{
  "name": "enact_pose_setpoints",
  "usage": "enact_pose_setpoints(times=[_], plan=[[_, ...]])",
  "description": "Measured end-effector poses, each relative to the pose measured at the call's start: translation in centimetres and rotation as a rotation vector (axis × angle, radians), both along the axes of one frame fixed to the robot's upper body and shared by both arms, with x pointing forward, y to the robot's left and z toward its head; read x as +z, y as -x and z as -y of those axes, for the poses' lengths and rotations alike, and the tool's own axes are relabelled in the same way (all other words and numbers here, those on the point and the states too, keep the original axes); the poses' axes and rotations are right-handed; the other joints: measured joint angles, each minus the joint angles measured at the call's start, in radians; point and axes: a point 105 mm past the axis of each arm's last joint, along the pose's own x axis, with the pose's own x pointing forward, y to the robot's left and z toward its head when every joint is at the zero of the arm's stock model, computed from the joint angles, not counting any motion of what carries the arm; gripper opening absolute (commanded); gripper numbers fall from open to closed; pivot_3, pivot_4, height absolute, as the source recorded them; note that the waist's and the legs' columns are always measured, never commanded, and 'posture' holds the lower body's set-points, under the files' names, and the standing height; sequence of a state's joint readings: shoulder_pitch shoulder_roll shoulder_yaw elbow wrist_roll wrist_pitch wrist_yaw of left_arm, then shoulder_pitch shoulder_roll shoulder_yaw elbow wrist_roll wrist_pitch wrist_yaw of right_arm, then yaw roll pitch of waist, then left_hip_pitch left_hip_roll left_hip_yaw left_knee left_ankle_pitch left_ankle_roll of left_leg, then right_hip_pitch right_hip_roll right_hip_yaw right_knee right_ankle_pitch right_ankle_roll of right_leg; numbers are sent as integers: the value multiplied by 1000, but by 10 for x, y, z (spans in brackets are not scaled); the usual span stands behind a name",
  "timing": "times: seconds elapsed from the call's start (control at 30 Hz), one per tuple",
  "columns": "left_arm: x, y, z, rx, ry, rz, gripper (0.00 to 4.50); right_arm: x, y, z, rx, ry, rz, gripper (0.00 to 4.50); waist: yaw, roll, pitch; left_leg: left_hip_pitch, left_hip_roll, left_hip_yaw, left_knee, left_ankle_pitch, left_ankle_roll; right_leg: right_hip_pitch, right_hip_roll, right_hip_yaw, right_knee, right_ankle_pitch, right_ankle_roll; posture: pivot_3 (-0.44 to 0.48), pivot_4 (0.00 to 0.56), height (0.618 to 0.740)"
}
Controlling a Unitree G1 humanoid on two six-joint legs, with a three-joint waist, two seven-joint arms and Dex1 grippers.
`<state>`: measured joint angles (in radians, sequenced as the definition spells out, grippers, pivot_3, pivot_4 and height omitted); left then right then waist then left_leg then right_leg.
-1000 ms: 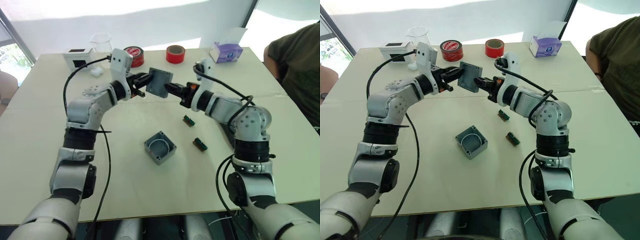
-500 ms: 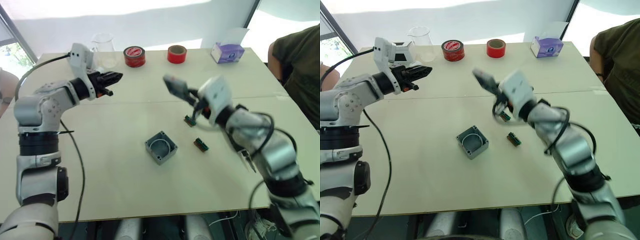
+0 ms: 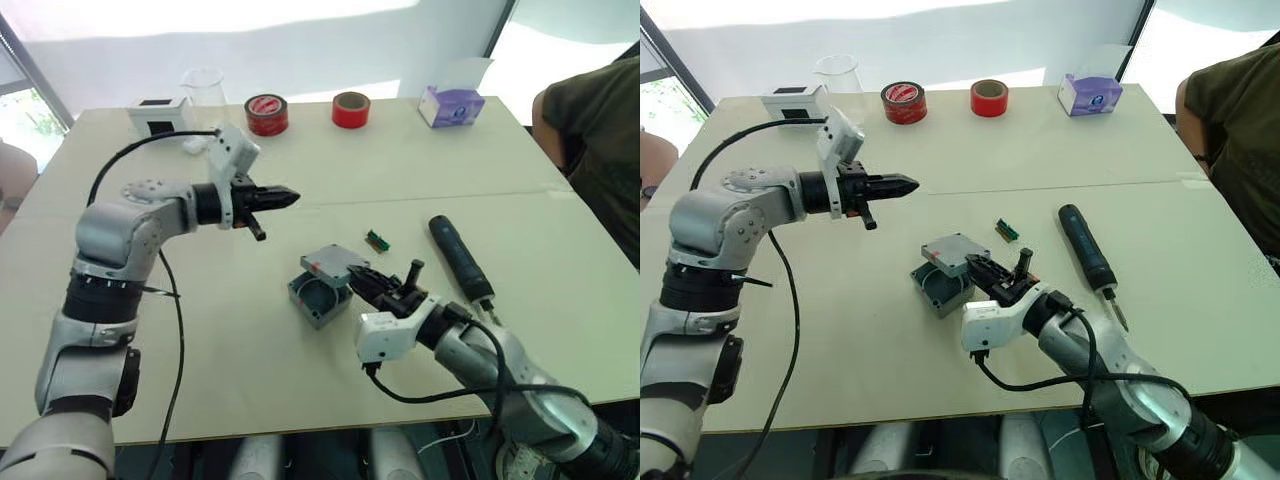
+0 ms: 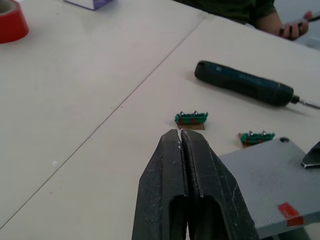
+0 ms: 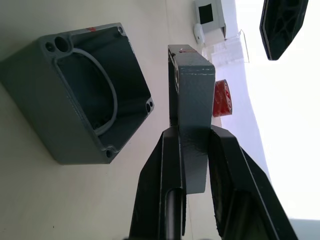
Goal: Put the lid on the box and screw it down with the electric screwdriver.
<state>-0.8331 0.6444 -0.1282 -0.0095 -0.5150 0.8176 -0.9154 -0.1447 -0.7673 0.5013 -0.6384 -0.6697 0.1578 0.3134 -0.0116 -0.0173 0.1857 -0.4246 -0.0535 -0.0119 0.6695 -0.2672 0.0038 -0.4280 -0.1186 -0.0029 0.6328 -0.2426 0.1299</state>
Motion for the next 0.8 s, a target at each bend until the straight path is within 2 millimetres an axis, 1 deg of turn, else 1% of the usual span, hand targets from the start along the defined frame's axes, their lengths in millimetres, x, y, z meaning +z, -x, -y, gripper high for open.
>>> enact_pose_setpoints(times=[0.1,0.17,0.23,0.43,0.6,0.73,0.8], plan=[[-14,4,11,-79,-55,-10,44,-6,2,-4,20,35,8,102,3,0,0,0,0,0,0,0,0,1,0,0,0,0,0,0,150,740],[-23,5,14,-112,-90,-19,44,-9,3,-6,27,48,7,102,2,0,0,0,0,0,0,0,0,1,0,0,0,0,0,0,150,740],[-27,6,16,-136,-105,-24,44,-10,3,-9,27,52,14,102,0,0,0,0,0,0,0,0,0,1,0,0,0,0,0,0,150,740],[-36,6,13,-176,-144,-37,44,-15,5,-14,5,54,24,102,1,0,0,0,0,0,0,0,0,1,1,0,0,0,0,0,150,740],[-43,9,15,-223,-202,-26,44,-19,8,-14,-8,66,34,102,2,0,0,1,0,-1,1,0,0,2,1,-1,0,0,0,0,150,740],[-44,11,16,-242,-219,-15,44,-21,11,-14,-14,74,42,102,2,-1,-1,1,0,-1,1,0,0,2,1,-1,0,0,0,0,150,740],[-48,14,19,-273,-246,-8,44,-23,12,-12,-13,84,46,102,2,-1,-1,1,0,-1,1,0,0,2,1,-1,0,0,0,0,150,740]])
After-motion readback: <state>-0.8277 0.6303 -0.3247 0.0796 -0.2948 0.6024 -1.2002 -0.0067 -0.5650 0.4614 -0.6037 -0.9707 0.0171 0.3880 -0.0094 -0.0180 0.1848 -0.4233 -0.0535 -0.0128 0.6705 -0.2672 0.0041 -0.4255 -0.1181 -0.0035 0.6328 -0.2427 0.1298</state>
